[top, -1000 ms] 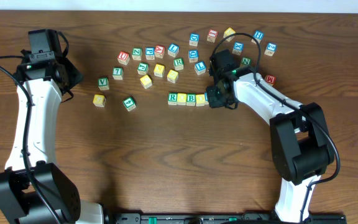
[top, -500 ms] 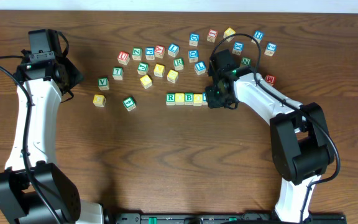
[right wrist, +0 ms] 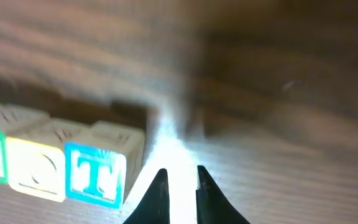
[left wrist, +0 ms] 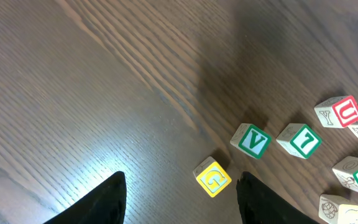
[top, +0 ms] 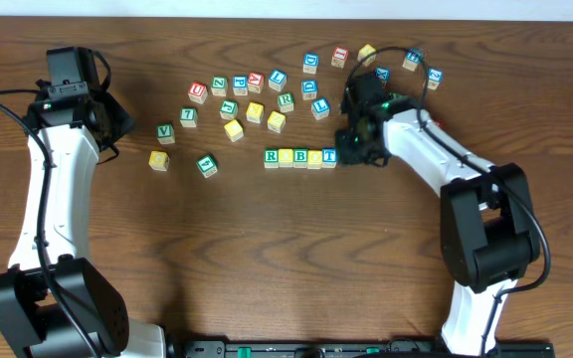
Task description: Spell out ROBOT
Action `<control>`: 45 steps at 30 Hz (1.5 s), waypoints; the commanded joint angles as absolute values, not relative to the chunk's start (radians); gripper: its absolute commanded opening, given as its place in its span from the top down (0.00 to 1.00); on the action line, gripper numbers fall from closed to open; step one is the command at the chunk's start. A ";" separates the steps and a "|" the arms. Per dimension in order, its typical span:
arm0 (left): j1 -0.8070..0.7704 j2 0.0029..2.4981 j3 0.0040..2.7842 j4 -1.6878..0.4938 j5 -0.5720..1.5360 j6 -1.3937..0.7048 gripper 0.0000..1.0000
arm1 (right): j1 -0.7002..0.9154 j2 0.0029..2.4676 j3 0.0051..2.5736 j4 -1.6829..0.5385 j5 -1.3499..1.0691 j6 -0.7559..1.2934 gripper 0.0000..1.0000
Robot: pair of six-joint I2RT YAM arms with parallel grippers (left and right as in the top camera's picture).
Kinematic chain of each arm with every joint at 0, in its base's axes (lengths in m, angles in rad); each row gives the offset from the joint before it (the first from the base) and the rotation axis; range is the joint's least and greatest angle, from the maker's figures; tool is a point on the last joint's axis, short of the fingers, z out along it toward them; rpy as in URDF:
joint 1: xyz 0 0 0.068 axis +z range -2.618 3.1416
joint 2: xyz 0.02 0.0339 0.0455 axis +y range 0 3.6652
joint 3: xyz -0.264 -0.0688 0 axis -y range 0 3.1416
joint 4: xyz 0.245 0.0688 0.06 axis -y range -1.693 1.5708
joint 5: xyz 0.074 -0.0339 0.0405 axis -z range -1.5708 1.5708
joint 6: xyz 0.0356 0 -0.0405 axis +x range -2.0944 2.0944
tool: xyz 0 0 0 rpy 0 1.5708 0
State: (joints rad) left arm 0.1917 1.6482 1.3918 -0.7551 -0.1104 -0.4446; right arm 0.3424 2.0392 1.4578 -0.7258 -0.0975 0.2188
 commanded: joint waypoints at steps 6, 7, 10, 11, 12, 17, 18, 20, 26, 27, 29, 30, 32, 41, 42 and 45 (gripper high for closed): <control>0.134 1.652 1.413 -0.736 -0.112 -0.303 0.44 | 0.343 2.010 1.527 -0.671 -0.142 0.223 0.89; 0.121 1.650 1.420 -0.736 -0.113 -0.288 0.44 | 0.348 2.011 1.526 -0.658 -0.142 0.225 0.89; 0.075 1.649 1.434 -0.714 -0.113 -0.273 0.43 | 0.374 2.014 1.526 -0.591 -0.142 0.231 0.88; 0.065 1.649 1.434 -0.702 -0.113 -0.274 0.44 | 0.384 2.016 1.525 -0.570 -0.142 0.231 0.88; 0.058 1.650 1.434 -0.694 -0.113 -0.279 0.44 | 0.392 2.018 1.523 -0.551 -0.142 0.231 0.88; 0.048 1.650 1.434 -0.671 -0.113 -0.322 0.43 | 0.433 2.042 1.523 -0.444 -0.143 0.231 0.88; 0.048 1.650 1.433 -0.672 -0.113 -0.323 0.44 | 0.442 2.046 1.523 -0.426 -0.146 0.231 0.88; 0.048 1.650 1.431 -0.672 -0.113 -0.323 0.43 | 0.461 2.063 1.523 -0.386 -0.149 0.231 0.88; 0.048 1.650 1.424 -0.695 -0.113 -0.323 0.44 | 0.509 2.123 1.523 -0.296 -0.149 0.231 0.91; 0.048 1.650 1.424 -0.699 -0.113 -0.323 0.44 | 0.515 2.130 1.523 -0.294 -0.149 0.231 0.92; 0.048 1.650 1.423 -0.706 -0.113 -0.323 0.44 | 0.527 2.140 1.523 -0.291 -0.149 0.229 0.94; 0.048 1.650 1.423 -0.707 -0.113 -0.323 0.44 | 0.530 2.140 1.523 -0.291 -0.149 0.226 0.94; 0.048 1.650 1.423 -0.711 -0.113 -0.323 0.43 | 0.537 2.140 1.523 -0.292 -0.149 0.226 0.96; 0.048 1.650 1.416 -0.718 -0.113 -0.331 0.44 | 0.567 2.148 1.522 -0.335 -0.149 0.231 0.99; 0.048 1.650 1.415 -0.718 -0.113 -0.331 0.44 | 0.571 2.149 1.522 -0.338 -0.149 0.231 0.99; 0.048 1.650 1.414 -0.718 -0.113 -0.331 0.44 | 0.582 2.149 1.522 -0.349 -0.149 0.231 0.99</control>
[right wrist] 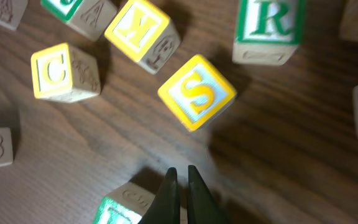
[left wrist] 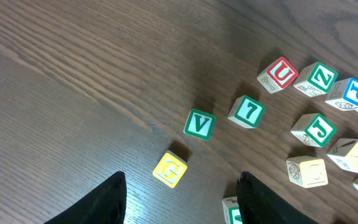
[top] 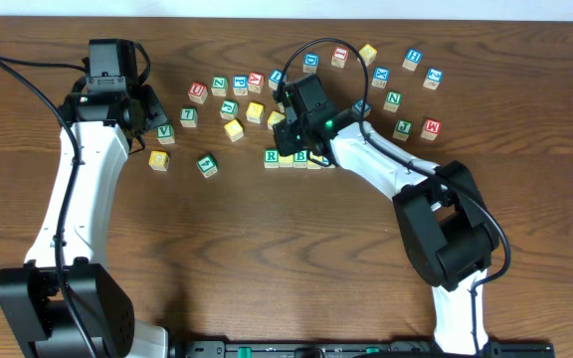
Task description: Spell out ROBOT
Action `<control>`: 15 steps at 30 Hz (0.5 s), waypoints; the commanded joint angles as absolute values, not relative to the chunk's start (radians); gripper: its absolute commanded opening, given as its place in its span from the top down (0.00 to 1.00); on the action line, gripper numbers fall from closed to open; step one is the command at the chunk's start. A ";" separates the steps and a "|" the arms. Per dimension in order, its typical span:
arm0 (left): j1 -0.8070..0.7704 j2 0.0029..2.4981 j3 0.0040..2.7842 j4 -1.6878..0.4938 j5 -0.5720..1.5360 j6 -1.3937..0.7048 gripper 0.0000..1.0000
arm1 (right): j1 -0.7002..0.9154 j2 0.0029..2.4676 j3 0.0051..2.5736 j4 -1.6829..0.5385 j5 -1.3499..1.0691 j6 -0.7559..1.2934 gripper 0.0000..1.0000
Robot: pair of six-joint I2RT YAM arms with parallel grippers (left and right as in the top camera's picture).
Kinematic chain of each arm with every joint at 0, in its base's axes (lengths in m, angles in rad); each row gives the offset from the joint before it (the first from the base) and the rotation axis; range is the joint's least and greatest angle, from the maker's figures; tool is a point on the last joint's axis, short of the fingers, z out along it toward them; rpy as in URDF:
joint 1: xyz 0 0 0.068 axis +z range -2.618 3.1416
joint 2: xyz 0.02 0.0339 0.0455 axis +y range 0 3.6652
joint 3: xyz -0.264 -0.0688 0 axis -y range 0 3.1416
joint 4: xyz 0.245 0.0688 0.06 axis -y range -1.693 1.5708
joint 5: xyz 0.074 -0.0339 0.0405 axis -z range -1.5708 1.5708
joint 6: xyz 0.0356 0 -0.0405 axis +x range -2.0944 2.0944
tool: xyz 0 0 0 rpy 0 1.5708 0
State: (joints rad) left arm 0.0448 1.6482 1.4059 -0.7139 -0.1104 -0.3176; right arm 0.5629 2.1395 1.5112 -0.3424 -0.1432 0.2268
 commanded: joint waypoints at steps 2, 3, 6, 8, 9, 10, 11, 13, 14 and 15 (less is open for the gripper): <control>0.048 1.650 1.414 -0.718 -0.113 -0.331 0.43 | 0.588 2.149 1.522 -0.355 -0.149 0.231 0.99; 0.048 1.650 1.414 -0.718 -0.113 -0.331 0.43 | 0.590 2.149 1.522 -0.356 -0.148 0.231 0.99; 0.048 1.650 1.414 -0.718 -0.113 -0.331 0.44 | 0.592 2.152 1.521 -0.364 -0.133 0.235 0.99; 0.048 1.650 1.413 -0.718 -0.113 -0.331 0.43 | 0.592 2.156 1.521 -0.369 -0.122 0.251 0.99; 0.048 1.650 1.413 -0.718 -0.113 -0.331 0.44 | 0.592 2.159 1.521 -0.370 -0.122 0.252 0.99; 0.048 1.650 1.413 -0.718 -0.113 -0.331 0.43 | 0.592 2.160 1.521 -0.370 -0.121 0.254 0.98; 0.048 1.650 1.413 -0.719 -0.113 -0.331 0.43 | 0.592 2.160 1.521 -0.369 -0.115 0.254 0.99; 0.048 1.650 1.413 -0.721 -0.113 -0.331 0.44 | 0.592 2.161 1.521 -0.369 -0.104 0.254 0.99; 0.048 1.650 1.413 -0.722 -0.113 -0.331 0.44 | 0.591 2.161 1.521 -0.370 -0.104 0.254 0.99; 0.048 1.650 1.412 -0.722 -0.113 -0.331 0.43 | 0.591 2.161 1.521 -0.371 -0.104 0.255 0.99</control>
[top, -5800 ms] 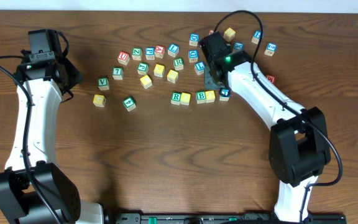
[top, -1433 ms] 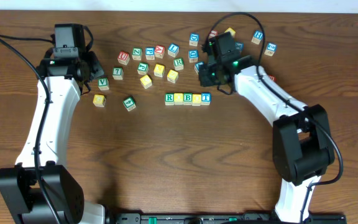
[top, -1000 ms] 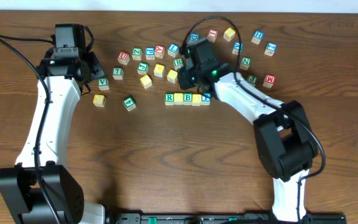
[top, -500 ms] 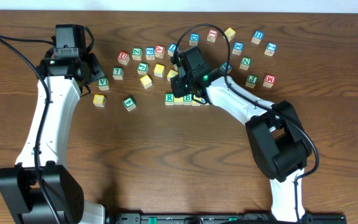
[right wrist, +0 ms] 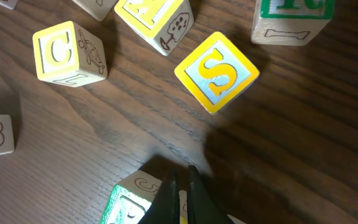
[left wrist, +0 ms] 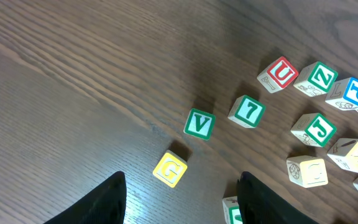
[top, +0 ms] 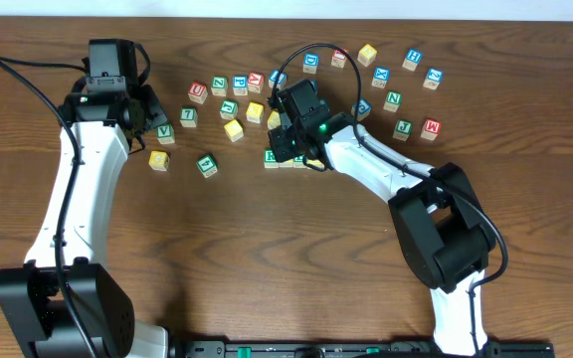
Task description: Spell out ROBOT
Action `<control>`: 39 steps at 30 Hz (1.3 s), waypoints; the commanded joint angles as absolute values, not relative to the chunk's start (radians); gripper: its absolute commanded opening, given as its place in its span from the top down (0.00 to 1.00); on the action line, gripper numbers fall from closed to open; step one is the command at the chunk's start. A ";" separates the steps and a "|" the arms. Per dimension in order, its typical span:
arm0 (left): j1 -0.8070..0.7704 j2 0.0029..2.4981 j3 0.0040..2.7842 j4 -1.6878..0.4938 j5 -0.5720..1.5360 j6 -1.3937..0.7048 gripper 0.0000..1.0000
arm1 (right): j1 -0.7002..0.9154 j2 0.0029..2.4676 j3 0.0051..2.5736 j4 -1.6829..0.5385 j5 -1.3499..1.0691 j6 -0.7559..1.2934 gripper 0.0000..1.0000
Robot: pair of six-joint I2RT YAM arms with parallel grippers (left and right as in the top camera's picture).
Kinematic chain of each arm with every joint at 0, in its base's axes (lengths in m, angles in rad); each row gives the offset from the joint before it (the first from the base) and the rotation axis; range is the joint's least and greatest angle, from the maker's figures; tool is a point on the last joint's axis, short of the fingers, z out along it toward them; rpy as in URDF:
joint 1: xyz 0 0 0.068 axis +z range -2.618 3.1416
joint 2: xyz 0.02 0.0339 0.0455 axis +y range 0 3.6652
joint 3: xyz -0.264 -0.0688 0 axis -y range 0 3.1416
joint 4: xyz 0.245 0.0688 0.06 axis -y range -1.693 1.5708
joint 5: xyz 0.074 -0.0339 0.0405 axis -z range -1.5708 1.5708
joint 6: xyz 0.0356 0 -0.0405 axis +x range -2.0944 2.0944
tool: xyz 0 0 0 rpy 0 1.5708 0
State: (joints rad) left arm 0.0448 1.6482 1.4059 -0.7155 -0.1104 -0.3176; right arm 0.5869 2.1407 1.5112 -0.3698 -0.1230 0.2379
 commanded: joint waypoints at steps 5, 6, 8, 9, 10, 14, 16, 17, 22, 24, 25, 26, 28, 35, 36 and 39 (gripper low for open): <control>0.048 1.650 1.412 -0.722 -0.113 -0.331 0.44 | 0.592 2.161 1.521 -0.378 -0.103 0.267 0.99; 0.048 1.650 1.412 -0.724 -0.113 -0.331 0.44 | 0.592 2.161 1.521 -0.382 -0.103 0.271 0.99; 0.048 1.650 1.412 -0.726 -0.113 -0.331 0.44 | 0.592 2.161 1.520 -0.387 -0.103 0.276 0.99; 0.048 1.650 1.412 -0.726 -0.113 -0.331 0.44 | 0.592 2.161 1.520 -0.390 -0.103 0.276 0.99; 0.048 1.650 1.411 -0.725 -0.113 -0.331 0.44 | 0.592 2.161 1.520 -0.392 -0.103 0.276 0.99; 0.048 1.650 1.411 -0.725 -0.113 -0.331 0.44 | 0.592 2.162 1.520 -0.398 -0.104 0.277 0.99; 0.048 1.650 1.411 -0.725 -0.113 -0.331 0.43 | 0.592 2.162 1.520 -0.401 -0.103 0.284 0.99; 0.048 1.650 1.411 -0.725 -0.113 -0.331 0.44 | 0.592 2.162 1.520 -0.402 -0.103 0.285 0.99; 0.048 1.650 1.411 -0.725 -0.113 -0.331 0.44 | 0.592 2.162 1.520 -0.412 -0.104 0.292 0.99; 0.048 1.650 1.411 -0.725 -0.113 -0.331 0.43 | 0.592 2.162 1.520 -0.413 -0.104 0.292 0.99; 0.048 1.650 1.411 -0.725 -0.113 -0.331 0.43 | 0.592 2.162 1.520 -0.413 -0.104 0.292 0.99; 0.048 1.650 1.411 -0.725 -0.113 -0.331 0.44 | 0.592 2.162 1.520 -0.415 -0.104 0.292 0.99; 0.048 1.650 1.411 -0.725 -0.113 -0.331 0.44 | 0.592 2.162 1.520 -0.416 -0.104 0.292 0.99; 0.048 1.650 1.411 -0.725 -0.113 -0.331 0.43 | 0.586 2.162 1.520 -0.400 -0.093 0.299 0.99; 0.048 1.650 1.411 -0.725 -0.113 -0.331 0.43 | 0.583 2.162 1.520 -0.392 -0.081 0.299 0.99; 0.048 1.650 1.411 -0.725 -0.113 -0.331 0.44 | 0.561 2.162 1.521 -0.358 -0.067 0.300 0.99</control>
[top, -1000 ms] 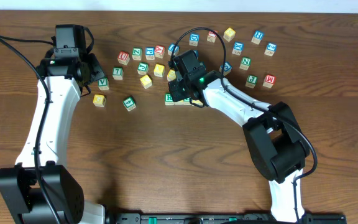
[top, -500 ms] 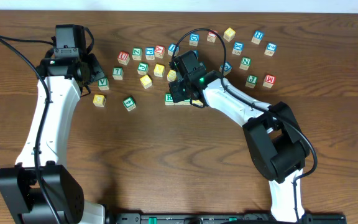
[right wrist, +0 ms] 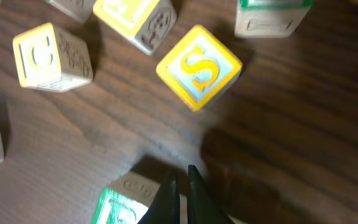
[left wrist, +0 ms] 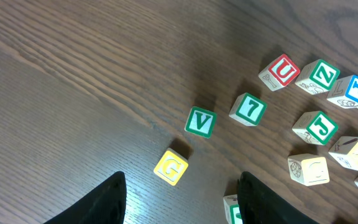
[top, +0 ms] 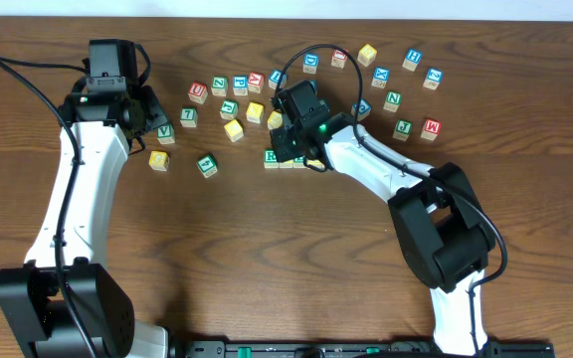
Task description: Spell out ROBOT
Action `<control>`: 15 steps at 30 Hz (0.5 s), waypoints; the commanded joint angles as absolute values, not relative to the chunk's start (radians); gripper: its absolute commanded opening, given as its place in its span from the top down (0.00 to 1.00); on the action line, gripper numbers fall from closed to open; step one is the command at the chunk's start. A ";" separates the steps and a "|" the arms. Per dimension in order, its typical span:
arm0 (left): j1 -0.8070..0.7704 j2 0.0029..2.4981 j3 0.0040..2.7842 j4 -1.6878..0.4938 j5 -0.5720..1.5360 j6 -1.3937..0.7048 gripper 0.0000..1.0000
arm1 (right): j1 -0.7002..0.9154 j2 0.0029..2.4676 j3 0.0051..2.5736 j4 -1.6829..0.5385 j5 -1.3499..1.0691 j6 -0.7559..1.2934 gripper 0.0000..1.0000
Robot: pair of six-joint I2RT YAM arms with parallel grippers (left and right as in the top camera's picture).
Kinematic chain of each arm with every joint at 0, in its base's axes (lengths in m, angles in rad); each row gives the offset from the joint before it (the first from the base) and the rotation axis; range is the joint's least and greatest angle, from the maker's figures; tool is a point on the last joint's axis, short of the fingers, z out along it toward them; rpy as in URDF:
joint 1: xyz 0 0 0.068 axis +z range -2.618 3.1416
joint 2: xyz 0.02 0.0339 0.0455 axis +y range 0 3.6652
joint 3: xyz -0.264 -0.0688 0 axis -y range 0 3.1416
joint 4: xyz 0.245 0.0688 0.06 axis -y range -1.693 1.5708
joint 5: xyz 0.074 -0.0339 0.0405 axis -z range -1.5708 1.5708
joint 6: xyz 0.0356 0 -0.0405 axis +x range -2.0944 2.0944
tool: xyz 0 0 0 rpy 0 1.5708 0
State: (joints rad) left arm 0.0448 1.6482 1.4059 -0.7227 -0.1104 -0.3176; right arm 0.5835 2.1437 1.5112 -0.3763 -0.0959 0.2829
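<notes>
A row of letter blocks [top: 285,159] lies mid-table, with a green R block [top: 271,156] at its left end and its right end hidden under my right arm. My right gripper [right wrist: 180,186] is shut with nothing in it, its tips just above that green block's [right wrist: 124,204] corner. A yellow S block [right wrist: 199,67] sits just beyond the tips. My left gripper [left wrist: 182,205] hangs open above the table, with a yellow G block [left wrist: 171,168], a green V block [left wrist: 200,122] and a green 7 block [left wrist: 248,109] ahead of it.
Several loose letter blocks lie scattered behind the row, among them a yellow C block [right wrist: 45,56], a red U block [left wrist: 279,70] and a green Z block [left wrist: 319,74]. More blocks lie at the back right [top: 403,127]. Bare wooden table [top: 267,259] fills the front.
My right gripper has shifted slightly over the left end of the row, still shut. The left arm and all the blocks stand as before.
At first my right gripper was shut low beside the blue T at the right end of the row, and my left arm was at the far left. Later the right gripper was at the row's left end by the S block, the left nearer V and 7. Both remain there.
</notes>
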 commanded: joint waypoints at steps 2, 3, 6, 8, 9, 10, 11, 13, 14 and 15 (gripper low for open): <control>0.048 1.650 1.411 -0.725 -0.113 -0.331 0.44 | 0.546 2.162 1.520 -0.363 -0.066 0.320 0.99; 0.048 1.650 1.411 -0.725 -0.113 -0.331 0.44 | 0.539 2.162 1.521 -0.372 -0.069 0.329 0.99; 0.048 1.650 1.411 -0.725 -0.113 -0.331 0.44 | 0.524 2.162 1.520 -0.402 -0.074 0.329 0.99; 0.048 1.650 1.411 -0.724 -0.113 -0.331 0.44 | 0.522 2.162 1.520 -0.427 -0.074 0.329 0.99; 0.048 1.650 1.411 -0.724 -0.113 -0.331 0.44 | 0.523 2.162 1.520 -0.437 -0.074 0.329 0.99; 0.048 1.650 1.411 -0.724 -0.113 -0.331 0.43 | 0.526 2.162 1.520 -0.439 -0.074 0.329 0.99; 0.048 1.650 1.411 -0.725 -0.113 -0.331 0.43 | 0.529 2.162 1.520 -0.439 -0.074 0.329 0.99; 0.048 1.650 1.411 -0.725 -0.113 -0.331 0.44 | 0.532 2.162 1.520 -0.439 -0.074 0.328 0.99; 0.048 1.650 1.411 -0.725 -0.113 -0.331 0.44 | 0.532 2.162 1.520 -0.440 -0.074 0.328 0.99; 0.048 1.650 1.411 -0.725 -0.113 -0.331 0.43 | 0.532 2.162 1.520 -0.443 -0.074 0.328 0.99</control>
